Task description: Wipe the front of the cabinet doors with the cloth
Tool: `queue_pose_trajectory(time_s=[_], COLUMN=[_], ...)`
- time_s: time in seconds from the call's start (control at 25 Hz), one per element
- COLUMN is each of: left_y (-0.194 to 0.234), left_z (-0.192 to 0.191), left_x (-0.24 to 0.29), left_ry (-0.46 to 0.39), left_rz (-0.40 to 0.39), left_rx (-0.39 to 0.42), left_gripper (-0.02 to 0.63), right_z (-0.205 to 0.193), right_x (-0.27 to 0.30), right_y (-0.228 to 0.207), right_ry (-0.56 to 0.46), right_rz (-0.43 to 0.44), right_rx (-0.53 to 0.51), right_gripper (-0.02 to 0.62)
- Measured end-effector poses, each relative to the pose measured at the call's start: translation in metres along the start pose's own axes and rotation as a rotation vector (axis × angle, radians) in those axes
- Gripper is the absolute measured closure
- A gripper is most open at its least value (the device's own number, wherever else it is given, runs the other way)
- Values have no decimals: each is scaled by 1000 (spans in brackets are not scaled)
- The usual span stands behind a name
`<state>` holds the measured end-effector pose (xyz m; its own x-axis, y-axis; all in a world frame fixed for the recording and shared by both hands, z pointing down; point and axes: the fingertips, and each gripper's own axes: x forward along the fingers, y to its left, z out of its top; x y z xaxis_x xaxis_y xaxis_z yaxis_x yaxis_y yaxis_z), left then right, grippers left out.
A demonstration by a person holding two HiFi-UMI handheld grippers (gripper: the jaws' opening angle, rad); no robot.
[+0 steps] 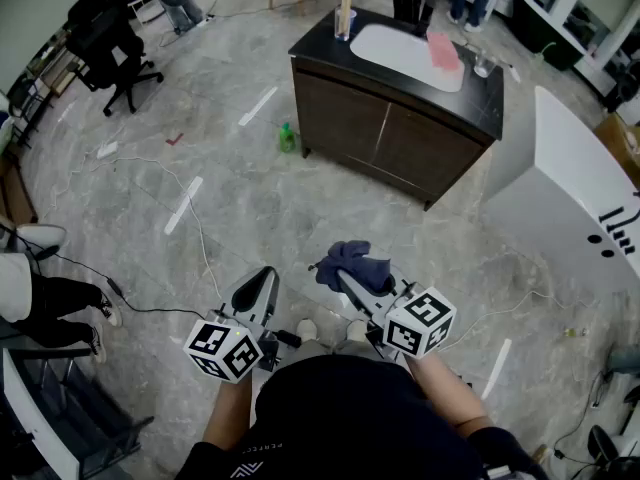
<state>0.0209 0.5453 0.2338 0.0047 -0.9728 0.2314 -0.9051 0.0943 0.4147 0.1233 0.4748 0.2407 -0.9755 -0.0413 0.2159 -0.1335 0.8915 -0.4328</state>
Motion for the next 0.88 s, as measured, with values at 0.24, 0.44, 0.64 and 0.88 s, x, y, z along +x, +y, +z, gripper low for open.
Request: queue_pose_trajectory(time_s=[0.24,0.44,0.64,0.88], left_y=[-2,11,26,73], left_z=[-5,-5,-5,6], left_x=[-3,-9,-18,-40], left_ry=[18,25,29,19], left_rz=[-2,0,10,34], left_rx=[-12,-10,-20,-31], left_gripper=[586,586,586,586], right_z=[-2,0,-3,-2], right_x=[1,10,22,57], right_y=[3,4,5,20], right_ry=[8,-22,-18,-14], right_rz=[-3,0,-14,-20], right_rx=[10,68,82,76], right_gripper=[483,485,488,488])
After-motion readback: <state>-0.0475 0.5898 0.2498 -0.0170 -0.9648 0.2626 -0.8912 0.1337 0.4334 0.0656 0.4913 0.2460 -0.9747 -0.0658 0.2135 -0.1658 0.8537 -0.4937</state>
